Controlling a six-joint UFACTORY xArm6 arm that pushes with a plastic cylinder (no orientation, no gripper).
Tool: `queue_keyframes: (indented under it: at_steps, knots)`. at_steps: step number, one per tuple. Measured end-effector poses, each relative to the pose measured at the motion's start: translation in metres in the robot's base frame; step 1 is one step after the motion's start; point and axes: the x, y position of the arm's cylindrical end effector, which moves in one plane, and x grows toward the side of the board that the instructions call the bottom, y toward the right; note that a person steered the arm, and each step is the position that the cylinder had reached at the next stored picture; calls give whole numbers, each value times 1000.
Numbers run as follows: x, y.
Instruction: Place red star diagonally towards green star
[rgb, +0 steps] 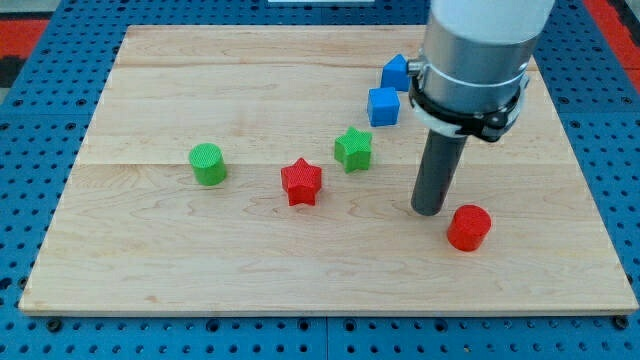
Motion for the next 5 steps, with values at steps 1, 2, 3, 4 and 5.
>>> queue_keyframes:
  at_steps: [1, 2, 3, 4, 5]
  knots:
    - [-29, -1]
    - [-42, -6]
    - [-42, -31]
    - [-43, -67]
    - [-50, -105]
